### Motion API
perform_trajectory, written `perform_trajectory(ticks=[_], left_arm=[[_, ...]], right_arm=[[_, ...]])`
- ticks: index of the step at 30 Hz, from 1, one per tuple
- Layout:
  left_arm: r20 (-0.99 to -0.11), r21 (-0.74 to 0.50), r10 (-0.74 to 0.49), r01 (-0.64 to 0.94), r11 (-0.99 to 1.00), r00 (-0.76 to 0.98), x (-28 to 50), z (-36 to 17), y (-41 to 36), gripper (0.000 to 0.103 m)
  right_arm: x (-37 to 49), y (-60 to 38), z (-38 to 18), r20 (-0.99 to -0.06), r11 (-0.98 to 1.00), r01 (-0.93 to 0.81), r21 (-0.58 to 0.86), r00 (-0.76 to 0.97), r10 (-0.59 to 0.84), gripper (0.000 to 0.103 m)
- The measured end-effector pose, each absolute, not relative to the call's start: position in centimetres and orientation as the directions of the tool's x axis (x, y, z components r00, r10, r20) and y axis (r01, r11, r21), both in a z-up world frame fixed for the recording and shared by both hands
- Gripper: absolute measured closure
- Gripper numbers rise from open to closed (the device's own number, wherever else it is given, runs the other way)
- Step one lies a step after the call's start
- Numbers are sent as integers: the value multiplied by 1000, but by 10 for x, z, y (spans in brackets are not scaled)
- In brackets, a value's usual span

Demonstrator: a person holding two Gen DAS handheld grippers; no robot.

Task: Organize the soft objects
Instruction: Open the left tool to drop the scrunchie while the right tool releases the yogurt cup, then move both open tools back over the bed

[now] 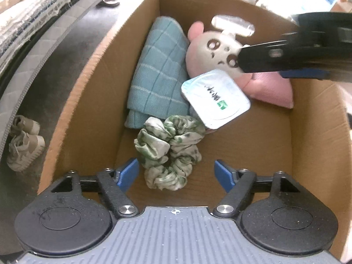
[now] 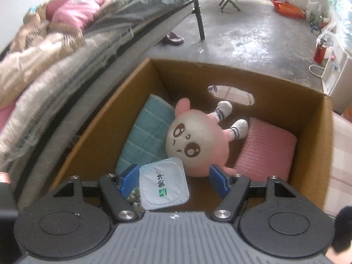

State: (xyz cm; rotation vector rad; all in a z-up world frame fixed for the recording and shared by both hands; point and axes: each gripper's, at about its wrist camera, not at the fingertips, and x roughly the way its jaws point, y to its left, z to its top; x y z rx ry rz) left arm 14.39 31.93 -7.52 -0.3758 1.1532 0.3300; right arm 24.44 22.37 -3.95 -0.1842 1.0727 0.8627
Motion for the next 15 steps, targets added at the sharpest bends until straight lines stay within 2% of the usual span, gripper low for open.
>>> perform_trajectory(ticks=[1, 3, 8, 15], left_arm=[[-921, -124, 60, -438, 890, 384, 141, -72, 318, 22], [-910, -146, 52, -435, 888, 411, 134, -64, 315, 20], [-874, -187, 50, -429, 884, 483, 112, -40, 296, 15], [-786, -170, 93, -359, 918, 611, 70, 5, 256, 8]], right_arm=[[244, 215, -33, -814, 664, -693, 281, 194, 548, 29], [241, 199, -20, -786, 651, -693, 309, 198, 585, 20], [221, 145, 16, -715, 616, -708, 345, 227, 661, 11], [180, 43, 57, -595, 594, -720, 358, 314, 740, 5]])
